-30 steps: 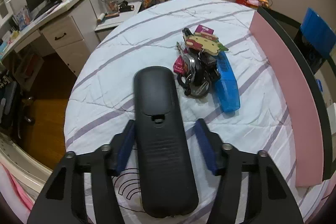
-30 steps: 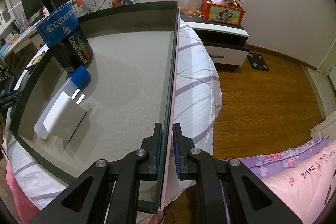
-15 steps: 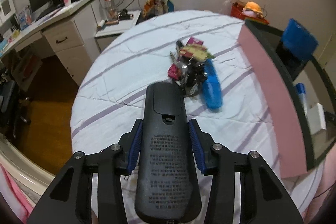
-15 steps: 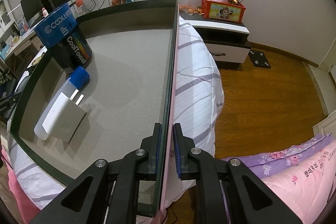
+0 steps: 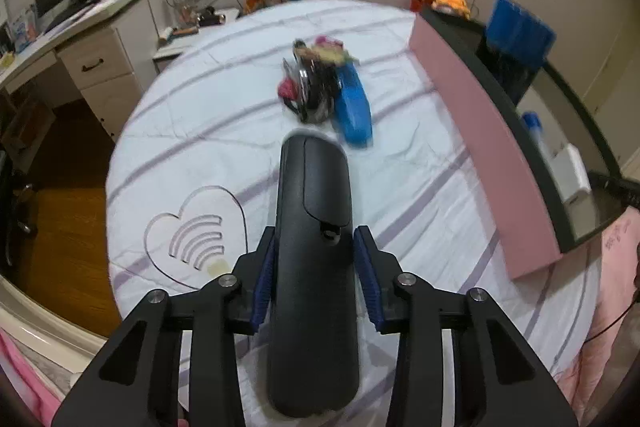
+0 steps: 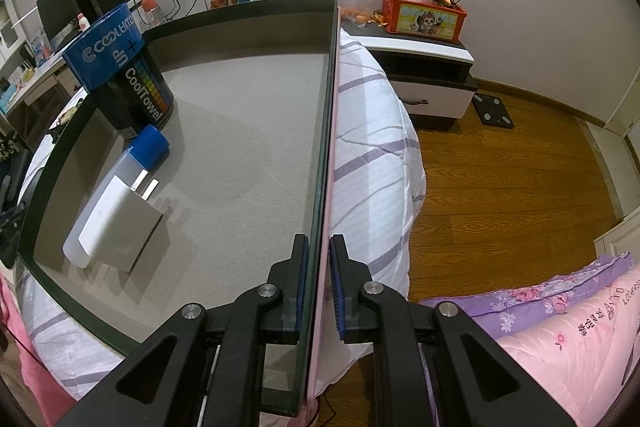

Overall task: Organize rigid objects
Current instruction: 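Carry the black remote with the left gripper over the tray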

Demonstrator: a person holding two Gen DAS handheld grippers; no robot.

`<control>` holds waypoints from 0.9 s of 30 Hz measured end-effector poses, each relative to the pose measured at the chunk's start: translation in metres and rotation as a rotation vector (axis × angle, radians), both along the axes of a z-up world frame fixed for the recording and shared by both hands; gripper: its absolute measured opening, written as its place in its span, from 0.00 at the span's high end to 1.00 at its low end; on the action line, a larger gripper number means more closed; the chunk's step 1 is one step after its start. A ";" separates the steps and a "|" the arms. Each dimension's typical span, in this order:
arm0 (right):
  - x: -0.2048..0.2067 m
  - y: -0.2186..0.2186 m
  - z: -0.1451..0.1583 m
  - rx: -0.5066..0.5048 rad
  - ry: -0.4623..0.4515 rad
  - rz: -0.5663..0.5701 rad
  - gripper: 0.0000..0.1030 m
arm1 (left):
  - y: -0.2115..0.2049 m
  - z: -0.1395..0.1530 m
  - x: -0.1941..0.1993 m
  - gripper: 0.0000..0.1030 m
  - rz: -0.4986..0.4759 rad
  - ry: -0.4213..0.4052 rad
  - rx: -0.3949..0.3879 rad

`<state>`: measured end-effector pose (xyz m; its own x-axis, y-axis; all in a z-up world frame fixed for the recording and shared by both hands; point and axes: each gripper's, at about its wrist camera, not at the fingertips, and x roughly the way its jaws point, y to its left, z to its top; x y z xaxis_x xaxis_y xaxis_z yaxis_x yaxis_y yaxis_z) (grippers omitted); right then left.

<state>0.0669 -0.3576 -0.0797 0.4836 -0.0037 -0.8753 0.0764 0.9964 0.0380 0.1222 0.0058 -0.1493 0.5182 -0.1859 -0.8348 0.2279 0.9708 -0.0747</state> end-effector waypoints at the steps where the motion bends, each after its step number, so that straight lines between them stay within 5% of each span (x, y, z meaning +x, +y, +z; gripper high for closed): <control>1: 0.000 0.000 0.000 -0.001 0.000 0.000 0.88 | -0.001 0.000 0.001 0.63 -0.001 0.002 0.000; 9: 0.000 -0.001 0.000 0.003 -0.001 0.001 0.88 | -0.018 -0.007 0.012 0.59 -0.015 0.001 0.113; 27: 0.000 0.000 0.000 0.004 0.000 0.003 0.88 | -0.006 0.019 0.000 0.60 0.009 -0.049 -0.015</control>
